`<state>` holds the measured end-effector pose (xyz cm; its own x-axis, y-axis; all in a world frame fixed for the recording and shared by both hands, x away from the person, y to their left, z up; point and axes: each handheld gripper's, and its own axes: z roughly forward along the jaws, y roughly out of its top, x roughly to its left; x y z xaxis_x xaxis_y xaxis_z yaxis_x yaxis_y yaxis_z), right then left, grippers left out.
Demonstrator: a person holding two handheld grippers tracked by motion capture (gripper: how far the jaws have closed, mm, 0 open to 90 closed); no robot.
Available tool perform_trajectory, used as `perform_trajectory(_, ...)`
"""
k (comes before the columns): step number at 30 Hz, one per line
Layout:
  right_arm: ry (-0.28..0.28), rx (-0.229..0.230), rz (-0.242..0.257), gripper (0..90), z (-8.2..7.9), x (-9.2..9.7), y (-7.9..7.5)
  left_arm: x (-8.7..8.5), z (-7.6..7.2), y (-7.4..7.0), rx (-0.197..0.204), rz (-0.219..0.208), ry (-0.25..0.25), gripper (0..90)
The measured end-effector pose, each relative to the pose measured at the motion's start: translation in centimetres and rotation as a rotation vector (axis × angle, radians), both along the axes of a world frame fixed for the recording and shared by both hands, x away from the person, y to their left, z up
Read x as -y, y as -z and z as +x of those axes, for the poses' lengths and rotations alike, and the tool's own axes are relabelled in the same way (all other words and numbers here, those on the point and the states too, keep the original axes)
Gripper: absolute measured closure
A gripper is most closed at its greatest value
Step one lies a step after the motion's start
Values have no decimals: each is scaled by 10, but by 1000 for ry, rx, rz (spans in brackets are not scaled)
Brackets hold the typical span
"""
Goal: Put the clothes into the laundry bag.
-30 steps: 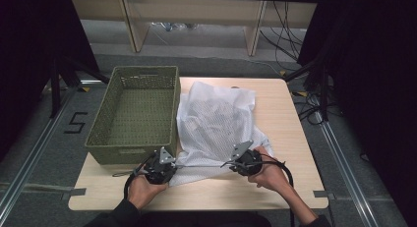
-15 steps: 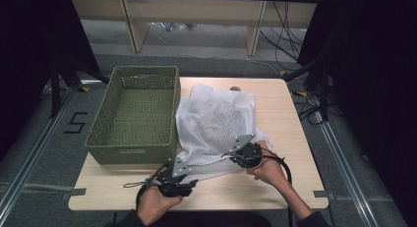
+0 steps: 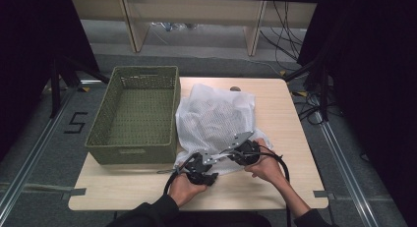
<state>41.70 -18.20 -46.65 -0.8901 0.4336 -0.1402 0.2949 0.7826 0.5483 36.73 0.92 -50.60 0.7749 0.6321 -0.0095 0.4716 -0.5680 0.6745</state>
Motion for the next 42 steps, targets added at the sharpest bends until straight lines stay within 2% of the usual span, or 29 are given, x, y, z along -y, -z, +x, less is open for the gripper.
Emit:
perform_trajectory(1,0,8,3,890,1,-1,1,0,0,0,-4,-1,4,754)
perform_trajectory(2,4,-11,4,891,1,-2,1,1,0,0,-5,-3,-1,794)
perform_trajectory(3,5,8,9,890,2,-4,2,1,0,1,0,-1,10,852)
perform_trajectory(4,0,0,10,890,3,-6,2,1,0,0,8,4,18,888)
perform_trajectory(5,-8,7,9,890,5,-9,4,0,0,0,6,1,26,898)
perform_trajectory(8,0,7,10,891,13,-17,8,-1,-4,-1,-28,2,49,900)
perform_trajectory(9,11,6,10,891,16,-21,11,0,-7,-1,-27,-12,54,900)
perform_trajectory(11,12,24,1,892,22,-27,15,-1,-10,-1,-20,0,91,900)
perform_trajectory(12,29,16,2,894,25,-30,17,-1,-12,-1,-39,-8,86,900)
perform_trajectory(13,24,34,-6,895,30,-31,19,-2,-13,0,-37,-8,96,900)
perform_trajectory(15,72,31,-15,899,36,-35,23,-3,-16,0,-37,-18,93,900)
perform_trajectory(16,82,60,-15,900,40,-37,26,-3,-15,0,-39,-16,94,900)
perform_trajectory(17,74,57,-28,899,44,-38,26,-4,-15,0,-43,-16,94,900)
perform_trajectory(18,106,75,-23,900,47,-40,27,-5,-15,0,-37,-17,103,900)
perform_trajectory(20,138,102,-49,900,54,-42,25,-5,-17,0,-46,-16,103,900)
perform_trajectory(21,150,114,-60,900,59,-42,25,-6,-17,-1,-34,-10,115,900)
perform_trajectory(23,191,115,-45,900,69,-40,27,-6,-19,0,-48,-24,101,900)
perform_trajectory(25,206,131,-55,900,77,-38,29,-7,-17,-1,-39,-7,116,900)
perform_trajectory(26,216,117,-51,900,79,-37,29,-6,-18,-1,-54,-18,110,900)
perform_trajectory(27,209,121,-48,900,80,-37,28,-7,-17,-1,-38,-5,125,900)
perform_trajectory(29,181,126,-57,900,76,-37,25,-6,-18,-1,-51,-16,109,900)
perform_trajectory(32,112,76,-30,899,62,-35,20,-7,-18,-1,-46,-14,104,897)
perform_trajectory(33,93,89,-47,899,55,-34,17,-7,-19,-1,-46,-16,99,897)
perform_trajectory(34,44,106,-52,899,50,-33,15,-7,-19,-1,-46,-17,98,896)
perform_trajectory(36,34,80,-40,899,36,-30,8,-7,-20,-1,-36,-2,98,896)
perform_trajectory(38,-1,68,-28,899,24,-24,0,-8,-20,-1,-44,-14,97,896)
perform_trajectory(39,-11,68,-24,899,20,-21,-3,-9,-20,-2,-29,4,104,896)
perform_trajectory(40,-32,63,-25,899,17,-17,-5,-10,-20,-1,-31,0,102,897)
perform_trajectory(42,-7,31,13,899,10,-10,-3,-10,-21,0,-37,-5,93,897)
